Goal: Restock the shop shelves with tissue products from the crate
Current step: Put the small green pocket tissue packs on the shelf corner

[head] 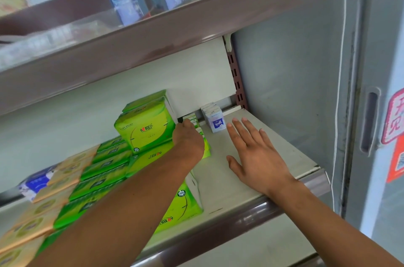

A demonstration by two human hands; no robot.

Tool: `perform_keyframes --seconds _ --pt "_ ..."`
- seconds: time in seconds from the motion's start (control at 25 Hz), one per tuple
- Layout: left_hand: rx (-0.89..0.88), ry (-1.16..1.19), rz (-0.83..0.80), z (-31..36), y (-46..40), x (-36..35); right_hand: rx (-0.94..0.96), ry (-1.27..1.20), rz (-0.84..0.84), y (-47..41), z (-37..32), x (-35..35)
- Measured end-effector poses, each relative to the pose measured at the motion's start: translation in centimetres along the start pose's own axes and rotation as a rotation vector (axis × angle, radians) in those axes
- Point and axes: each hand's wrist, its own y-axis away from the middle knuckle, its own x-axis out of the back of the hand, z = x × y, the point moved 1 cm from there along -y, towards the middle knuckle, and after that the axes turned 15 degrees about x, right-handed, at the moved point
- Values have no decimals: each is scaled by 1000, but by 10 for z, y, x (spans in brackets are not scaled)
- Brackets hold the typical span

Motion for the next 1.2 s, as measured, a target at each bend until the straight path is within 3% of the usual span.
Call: perform_keyframes --seconds 0.96,1.2 --pt "19 61 91 2 3 -4 21 -55 15 1 3 -5" --pt "44 352 190 -18 14 12 -15 -127 78 1 2 4"
